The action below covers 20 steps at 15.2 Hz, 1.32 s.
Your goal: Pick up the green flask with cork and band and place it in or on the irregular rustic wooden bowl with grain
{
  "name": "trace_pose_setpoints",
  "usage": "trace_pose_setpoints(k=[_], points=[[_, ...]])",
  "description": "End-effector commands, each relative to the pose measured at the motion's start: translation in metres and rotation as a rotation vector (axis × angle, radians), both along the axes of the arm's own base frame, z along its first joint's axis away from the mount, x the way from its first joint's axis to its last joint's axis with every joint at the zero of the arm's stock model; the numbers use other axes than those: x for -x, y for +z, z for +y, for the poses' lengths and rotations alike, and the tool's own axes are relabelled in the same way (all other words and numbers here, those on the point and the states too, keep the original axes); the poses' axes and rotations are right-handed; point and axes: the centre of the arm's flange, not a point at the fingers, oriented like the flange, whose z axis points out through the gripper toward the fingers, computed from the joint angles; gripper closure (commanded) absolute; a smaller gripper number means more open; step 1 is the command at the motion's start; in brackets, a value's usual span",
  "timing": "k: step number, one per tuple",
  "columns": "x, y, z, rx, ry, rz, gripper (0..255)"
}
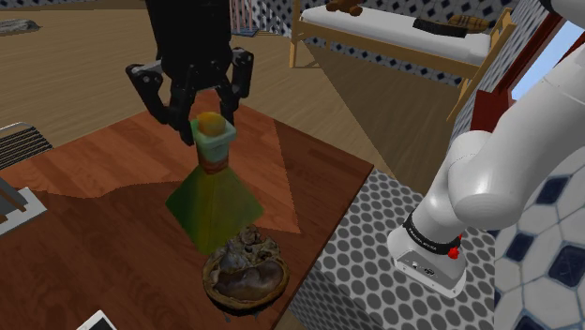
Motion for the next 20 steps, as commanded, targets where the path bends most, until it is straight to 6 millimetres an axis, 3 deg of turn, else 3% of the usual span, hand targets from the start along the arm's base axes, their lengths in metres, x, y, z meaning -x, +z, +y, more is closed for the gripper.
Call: trace_pose_setpoints(k=[1,16,20], points=[[-0.001,-0.009,0.0,-0.002,0.0,-0.002,255],[-0.001,-0.088,0.0,-0.002,0.0,-0.002,255],[-0.001,-0.09,0.0,-0.002,0.0,-0.002,255]])
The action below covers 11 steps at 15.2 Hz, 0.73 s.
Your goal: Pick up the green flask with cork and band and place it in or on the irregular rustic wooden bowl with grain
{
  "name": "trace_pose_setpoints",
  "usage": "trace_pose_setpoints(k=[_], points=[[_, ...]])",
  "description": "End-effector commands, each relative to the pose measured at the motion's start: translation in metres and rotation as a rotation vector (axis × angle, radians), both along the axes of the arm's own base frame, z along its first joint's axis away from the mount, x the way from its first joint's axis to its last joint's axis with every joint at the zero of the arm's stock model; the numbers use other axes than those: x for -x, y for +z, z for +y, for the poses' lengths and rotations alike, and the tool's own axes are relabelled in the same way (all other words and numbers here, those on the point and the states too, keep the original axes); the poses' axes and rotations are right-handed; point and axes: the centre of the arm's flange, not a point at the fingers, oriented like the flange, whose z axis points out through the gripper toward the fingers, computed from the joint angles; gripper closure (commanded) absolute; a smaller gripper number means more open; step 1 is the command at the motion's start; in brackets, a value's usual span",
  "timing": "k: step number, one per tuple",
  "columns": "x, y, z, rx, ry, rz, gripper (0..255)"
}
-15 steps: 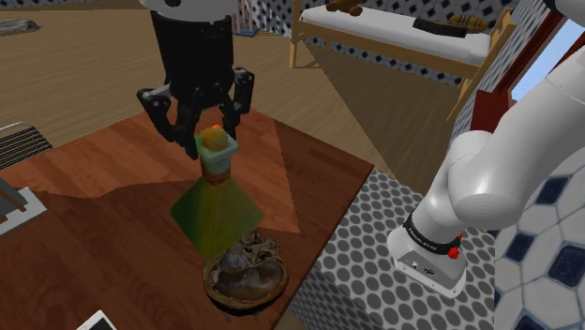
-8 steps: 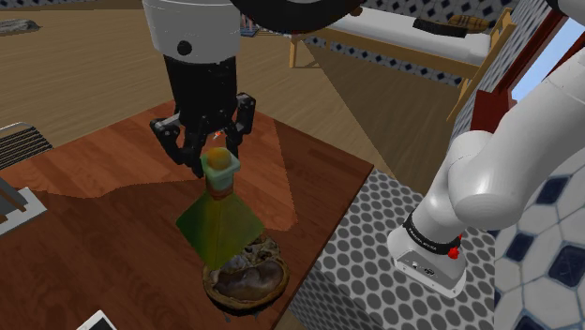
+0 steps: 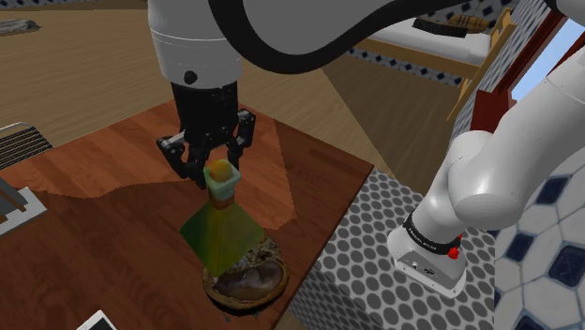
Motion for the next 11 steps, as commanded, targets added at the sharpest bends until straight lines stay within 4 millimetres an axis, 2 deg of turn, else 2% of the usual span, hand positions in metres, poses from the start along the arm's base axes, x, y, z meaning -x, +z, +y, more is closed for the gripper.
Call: trace_pose_setpoints(k=[1,4,5,10,11], points=[[0.0,0.001,0.0,-0.002,0.0,-0.002,255],[0.0,0.001,0.0,-0.002,0.0,-0.002,255],[0.0,0.001,0.0,-0.002,0.0,-0.002,0],[0.0,0.001,0.0,-0.002,0.0,-0.002,0],[0.0,0.014,0.0,-0.002,0.0,-0.002,0]])
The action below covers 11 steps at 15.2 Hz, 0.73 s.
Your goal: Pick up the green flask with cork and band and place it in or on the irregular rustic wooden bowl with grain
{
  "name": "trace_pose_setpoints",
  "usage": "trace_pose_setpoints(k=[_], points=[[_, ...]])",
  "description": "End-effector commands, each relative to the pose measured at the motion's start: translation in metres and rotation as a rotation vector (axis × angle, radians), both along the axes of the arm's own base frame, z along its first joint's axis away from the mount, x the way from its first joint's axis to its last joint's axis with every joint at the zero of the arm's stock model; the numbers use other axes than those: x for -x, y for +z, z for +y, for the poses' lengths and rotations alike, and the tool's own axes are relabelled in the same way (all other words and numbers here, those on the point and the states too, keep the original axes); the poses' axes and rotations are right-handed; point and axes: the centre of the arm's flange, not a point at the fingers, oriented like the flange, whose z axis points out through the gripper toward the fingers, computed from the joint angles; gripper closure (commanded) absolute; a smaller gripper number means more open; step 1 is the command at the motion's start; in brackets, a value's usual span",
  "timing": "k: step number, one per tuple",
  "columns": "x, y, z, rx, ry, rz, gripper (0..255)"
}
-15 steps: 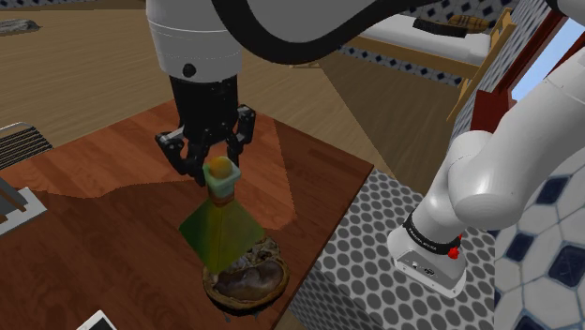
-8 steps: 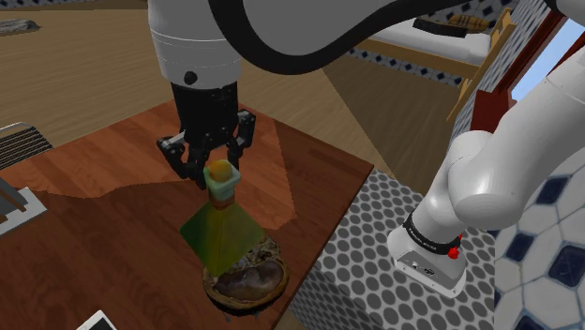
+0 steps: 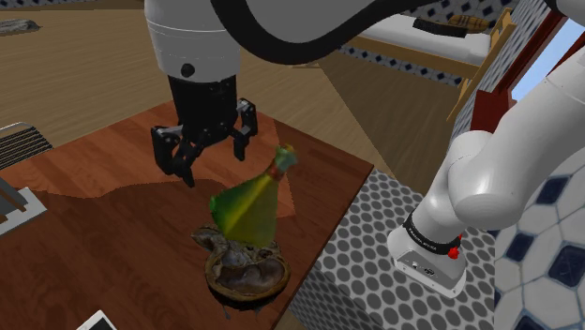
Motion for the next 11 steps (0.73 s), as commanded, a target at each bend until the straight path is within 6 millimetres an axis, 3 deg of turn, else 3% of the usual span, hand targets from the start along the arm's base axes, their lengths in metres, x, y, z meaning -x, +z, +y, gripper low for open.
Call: trace_pose_setpoints(k=[1,3,11], points=[[0.001,0.019,-0.002,0.0,0.0,0.0,0],[0.001,0.043,-0.003,0.0,0.0,0.0,0],[0.001,0.043,-0.003,0.0,0.0,0.0,0]])
